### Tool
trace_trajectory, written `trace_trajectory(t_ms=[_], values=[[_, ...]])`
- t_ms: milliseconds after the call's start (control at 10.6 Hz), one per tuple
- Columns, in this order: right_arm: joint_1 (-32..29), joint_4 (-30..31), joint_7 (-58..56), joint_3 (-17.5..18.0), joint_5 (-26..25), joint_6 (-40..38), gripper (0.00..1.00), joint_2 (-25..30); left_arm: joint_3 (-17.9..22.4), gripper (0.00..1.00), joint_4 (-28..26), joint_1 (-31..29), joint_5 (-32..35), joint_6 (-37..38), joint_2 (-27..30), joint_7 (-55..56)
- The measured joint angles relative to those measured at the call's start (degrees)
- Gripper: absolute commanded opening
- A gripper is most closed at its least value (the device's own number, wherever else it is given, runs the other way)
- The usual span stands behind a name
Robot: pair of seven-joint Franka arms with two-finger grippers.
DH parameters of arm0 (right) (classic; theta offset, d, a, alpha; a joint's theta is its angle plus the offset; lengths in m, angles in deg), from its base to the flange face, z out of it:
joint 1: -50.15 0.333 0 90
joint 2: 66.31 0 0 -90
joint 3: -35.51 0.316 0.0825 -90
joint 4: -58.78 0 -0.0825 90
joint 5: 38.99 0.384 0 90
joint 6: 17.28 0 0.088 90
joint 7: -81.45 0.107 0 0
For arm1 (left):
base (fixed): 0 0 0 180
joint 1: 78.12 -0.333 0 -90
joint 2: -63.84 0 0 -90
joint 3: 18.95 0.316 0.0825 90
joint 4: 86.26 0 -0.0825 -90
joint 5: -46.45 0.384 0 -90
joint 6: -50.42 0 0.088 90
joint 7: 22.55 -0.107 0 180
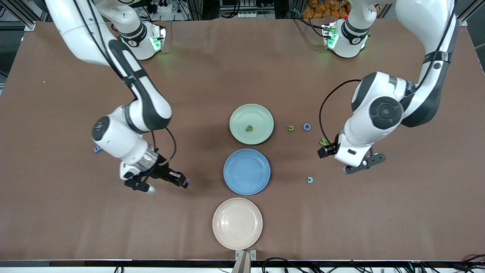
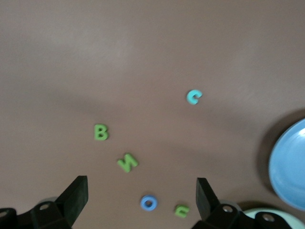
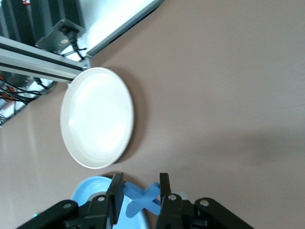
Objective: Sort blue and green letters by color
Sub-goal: 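Drop the x on the blue plate while the left gripper returns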
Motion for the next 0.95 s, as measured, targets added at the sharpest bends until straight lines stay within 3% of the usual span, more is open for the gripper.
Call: trace_trajectory(t_ms=[284,567,757,851,946], values=[[8.30,-7.35,4.55,-1.97,-0.39,3.39,0.00,-6.33,0.16,1.00,-13.49,-4.17,-3.28,-5.21,8.16,-6.76],[17.07,-10.11,8.44,-6.47,-0.53,3.29,0.02,-8.31,0.01,1.00,-25.44,-4.05,-3.47,-12.78,13.50,-6.91],[22.90,-10.20,12.09,-10.29,-0.55,3.31,0.56,-10.48,-0.23,1.00,-28.50,-2.17,-4.11,-15.31,13.70,-6.78],[24.50,-10.26,14.59,-11.16,-0.60,4.16,0.96,-11.69,-0.53,1.00,-29.02,-0.67,-4.15,-16.67,13.12,-5.99],[25.06,-10.30,16.94,-11.45,-1.10,4.66,1.00,-12.45,-0.87,1.00,-29.27,1.36,-4.15,-17.87,12.21,-4.83]])
